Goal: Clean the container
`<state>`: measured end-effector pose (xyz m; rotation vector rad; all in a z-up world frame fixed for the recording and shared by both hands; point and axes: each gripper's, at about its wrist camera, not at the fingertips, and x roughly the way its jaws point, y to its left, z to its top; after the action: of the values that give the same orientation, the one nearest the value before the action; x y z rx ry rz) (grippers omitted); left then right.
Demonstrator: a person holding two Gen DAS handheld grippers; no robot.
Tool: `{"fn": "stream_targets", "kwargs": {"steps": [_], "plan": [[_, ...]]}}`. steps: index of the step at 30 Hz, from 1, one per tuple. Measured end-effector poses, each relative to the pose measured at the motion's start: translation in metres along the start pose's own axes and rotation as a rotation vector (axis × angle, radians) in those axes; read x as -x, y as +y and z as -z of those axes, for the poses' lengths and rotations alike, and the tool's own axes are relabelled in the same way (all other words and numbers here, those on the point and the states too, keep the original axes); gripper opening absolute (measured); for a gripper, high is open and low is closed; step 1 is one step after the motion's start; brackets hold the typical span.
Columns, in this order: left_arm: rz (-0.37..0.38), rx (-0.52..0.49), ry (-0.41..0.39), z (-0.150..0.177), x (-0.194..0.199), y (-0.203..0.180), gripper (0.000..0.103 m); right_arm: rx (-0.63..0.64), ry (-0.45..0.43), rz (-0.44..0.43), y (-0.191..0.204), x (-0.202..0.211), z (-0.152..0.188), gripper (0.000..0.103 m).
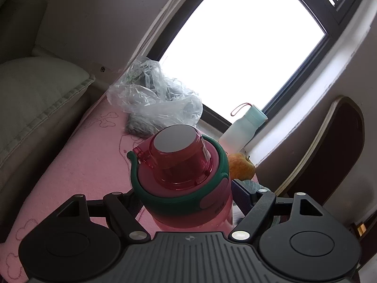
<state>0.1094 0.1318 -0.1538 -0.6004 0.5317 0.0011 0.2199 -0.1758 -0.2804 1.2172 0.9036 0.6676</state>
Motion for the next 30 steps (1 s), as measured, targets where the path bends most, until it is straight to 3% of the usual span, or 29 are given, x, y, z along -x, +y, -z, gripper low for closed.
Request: {"fn": "stream_targets", "kwargs": {"steps": [4,8,12,18,21,26,28,30], "plan": [[-0.003,-0.021,0.0,0.0,0.001,-0.004,0.077,-0.064,0.0,0.011,-0.01,0.007,0.008,0.016],[-0.008,-0.04,-0.005,0.001,0.0,-0.009,0.077,0.024,0.062,0.119,-0.007,0.01,0.013,0.017],[-0.008,-0.047,-0.001,0.001,0.001,-0.009,0.077,0.124,0.129,0.144,0.001,0.006,0.023,0.017],[-0.002,-0.06,0.003,0.001,0.002,-0.011,0.077,0.298,0.263,0.106,0.028,-0.001,0.039,0.017],[0.0,-0.076,0.006,0.001,0.001,-0.013,0.077,0.337,0.287,0.028,0.044,0.009,0.042,0.017],[0.006,-0.155,0.015,0.0,-0.001,-0.024,0.077,0.364,0.182,-0.078,0.069,0.045,0.032,0.017],[0.007,-0.217,0.022,0.0,-0.003,-0.034,0.076,0.368,0.092,-0.094,0.076,0.065,0.023,0.017],[0.004,-0.299,0.027,0.001,-0.007,-0.047,0.076,0.399,-0.01,-0.043,0.08,0.084,0.014,0.018]]}}
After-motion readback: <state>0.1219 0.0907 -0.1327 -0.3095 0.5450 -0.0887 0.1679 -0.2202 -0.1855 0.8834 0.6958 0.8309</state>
